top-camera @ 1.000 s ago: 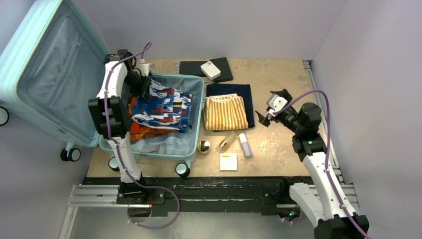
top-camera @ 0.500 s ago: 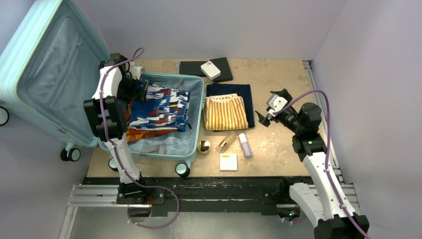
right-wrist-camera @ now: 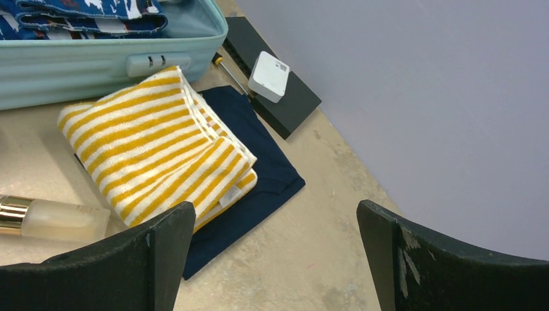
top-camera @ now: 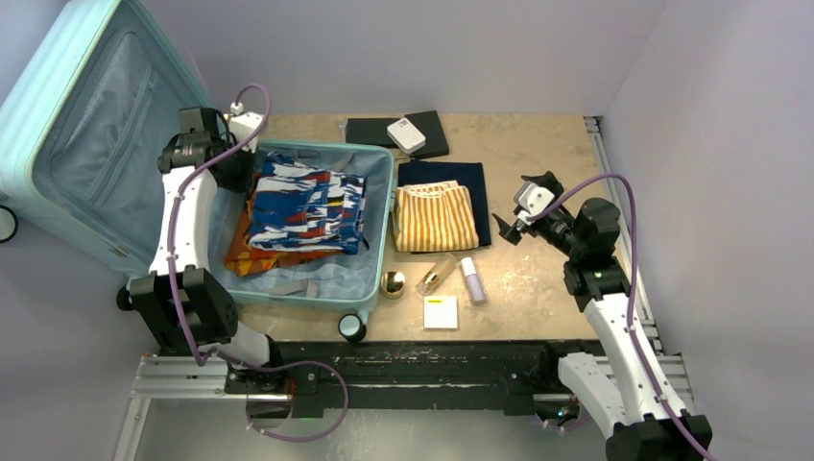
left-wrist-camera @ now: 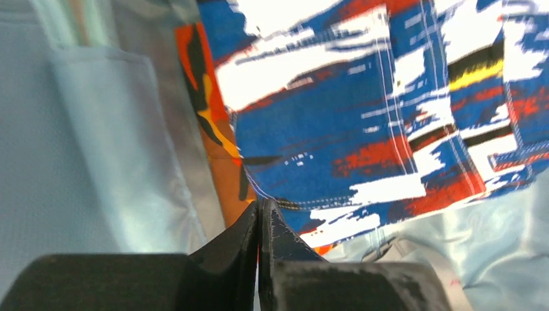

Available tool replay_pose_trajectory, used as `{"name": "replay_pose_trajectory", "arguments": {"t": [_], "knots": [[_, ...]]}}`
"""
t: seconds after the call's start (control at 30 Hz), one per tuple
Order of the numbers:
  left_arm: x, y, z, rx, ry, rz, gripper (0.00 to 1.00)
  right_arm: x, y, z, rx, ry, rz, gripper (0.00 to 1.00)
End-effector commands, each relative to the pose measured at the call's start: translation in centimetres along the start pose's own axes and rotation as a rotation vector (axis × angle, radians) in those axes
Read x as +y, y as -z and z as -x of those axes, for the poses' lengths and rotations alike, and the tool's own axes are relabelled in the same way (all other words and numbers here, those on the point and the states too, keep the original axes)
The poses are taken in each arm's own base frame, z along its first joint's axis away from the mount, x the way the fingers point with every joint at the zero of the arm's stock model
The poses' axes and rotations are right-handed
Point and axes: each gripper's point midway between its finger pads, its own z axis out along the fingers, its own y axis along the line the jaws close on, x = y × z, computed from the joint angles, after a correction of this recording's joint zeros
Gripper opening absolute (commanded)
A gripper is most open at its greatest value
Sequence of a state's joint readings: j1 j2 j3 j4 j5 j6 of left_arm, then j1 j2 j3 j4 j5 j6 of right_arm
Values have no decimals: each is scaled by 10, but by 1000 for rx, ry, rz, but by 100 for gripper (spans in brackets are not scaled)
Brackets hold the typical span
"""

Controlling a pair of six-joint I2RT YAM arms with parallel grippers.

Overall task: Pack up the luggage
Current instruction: Place the clothes in the luggage.

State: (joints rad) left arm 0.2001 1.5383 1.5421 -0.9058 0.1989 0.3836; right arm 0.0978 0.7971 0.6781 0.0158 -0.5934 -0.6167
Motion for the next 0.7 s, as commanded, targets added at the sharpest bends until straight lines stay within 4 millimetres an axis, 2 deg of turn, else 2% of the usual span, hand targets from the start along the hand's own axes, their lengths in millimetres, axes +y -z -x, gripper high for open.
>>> {"name": "replay_pose_trajectory", "arguments": {"t": [0.0, 0.07, 0.2, 0.3, 0.37, 0.47, 0.67], "knots": [[-19, -34, -57, 158, -60, -106, 0, -2, 1, 6, -20, 18, -7, 99], [-20, -46, -80, 215, -65, -103, 0, -2, 1, 6, -21, 18, -6, 99], [-19, -68, -114, 302, -57, -81, 0, -1, 2, 7, -25, 20, -4, 99], [-17, -75, -128, 355, -59, -73, 0, -1, 3, 7, -23, 22, -4, 99], [-12, -75, -126, 362, -61, -52, 0, -1, 3, 7, -22, 23, -3, 99], [-1, -64, -95, 278, -52, 0, 0, -1, 3, 7, -23, 24, -3, 99], [11, -28, 9, -32, 12, 28, 0, 0, 2, 7, -23, 25, -1, 99]]}}
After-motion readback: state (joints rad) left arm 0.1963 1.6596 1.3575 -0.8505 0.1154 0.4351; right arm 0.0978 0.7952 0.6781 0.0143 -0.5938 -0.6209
